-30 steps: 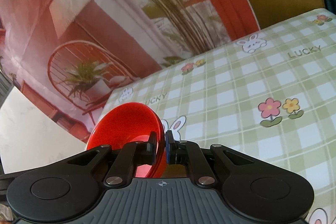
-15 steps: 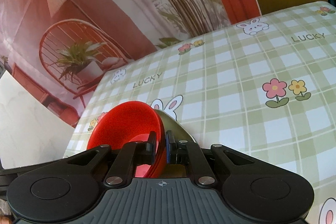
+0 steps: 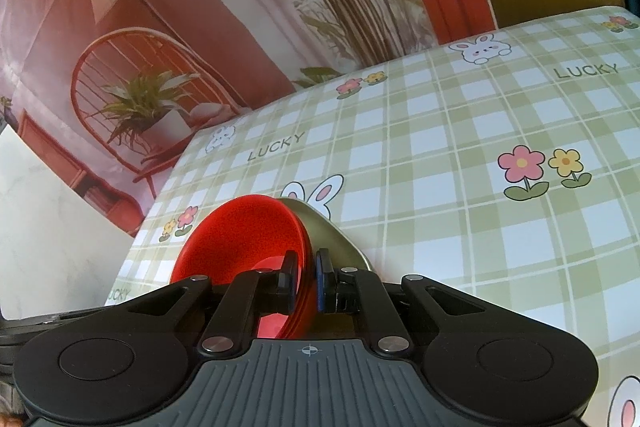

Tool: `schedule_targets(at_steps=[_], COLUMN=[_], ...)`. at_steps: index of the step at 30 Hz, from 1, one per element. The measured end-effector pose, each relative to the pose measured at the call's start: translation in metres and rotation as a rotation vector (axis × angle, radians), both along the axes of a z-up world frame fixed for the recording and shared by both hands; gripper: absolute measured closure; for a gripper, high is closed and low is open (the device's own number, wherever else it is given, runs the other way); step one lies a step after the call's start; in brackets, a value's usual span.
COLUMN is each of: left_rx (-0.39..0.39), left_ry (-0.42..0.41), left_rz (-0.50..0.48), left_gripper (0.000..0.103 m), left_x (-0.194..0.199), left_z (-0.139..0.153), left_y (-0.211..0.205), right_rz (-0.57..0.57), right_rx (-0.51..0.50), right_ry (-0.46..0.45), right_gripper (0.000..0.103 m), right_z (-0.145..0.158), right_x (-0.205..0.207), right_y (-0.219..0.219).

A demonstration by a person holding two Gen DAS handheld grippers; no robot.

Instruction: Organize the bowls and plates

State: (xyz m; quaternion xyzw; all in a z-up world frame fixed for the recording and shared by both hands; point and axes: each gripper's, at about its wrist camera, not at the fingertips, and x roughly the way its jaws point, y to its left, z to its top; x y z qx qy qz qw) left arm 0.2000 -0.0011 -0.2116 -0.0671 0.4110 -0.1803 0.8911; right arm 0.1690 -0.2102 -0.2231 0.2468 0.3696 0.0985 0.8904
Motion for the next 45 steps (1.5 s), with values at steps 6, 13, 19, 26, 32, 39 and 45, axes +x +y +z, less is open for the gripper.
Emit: schedule_targets(at_steps=[6,13,19,26,32,39,45], left_rx=[0.009,0.017,0.039,0.027,0.058,0.181,0.221], left_ry=[-0.003,0.0,-0.013,-0.034,-0.09,-0.203,-0.264], left_rz=[-0.003,-0.003,-0.005,0.027,0.025,0.031,0.044], left_gripper=[0.086,0.086,0.086,0.085,0.084,0.06,0.034], left_x=[-0.001,0.0,-0.001,-0.003,-0.012,-0.027,-0.037], left_z=[0.0,-0.002,-0.001,0.008,0.02,0.032,0.041], left_y=[-0.001,-0.001,-0.004,-0.001,-0.003,-0.012,-0.015], right_rz=[0.007,0.014,0.015,0.007,0.016,0.02,0.004], right_rx=[0.004,0.0,0.006,0.003,-0.054,-0.176,-0.229], right_ry=[-0.004,-0.007,0.0,-0.025,-0.071,-0.122,-0.139], right_gripper=[0.095,0.095,0.095,0.092,0.087,0.079,0.065], right_z=[-0.001,-0.001,-0.001,0.006,0.016,0.03,0.038], right_x=[-0.001,-0.002,-0.003,-0.006,-0.014,-0.028,-0.038], right_y=[-0.001,-0.002,-0.003,-0.006,-0.005,-0.001,-0.005])
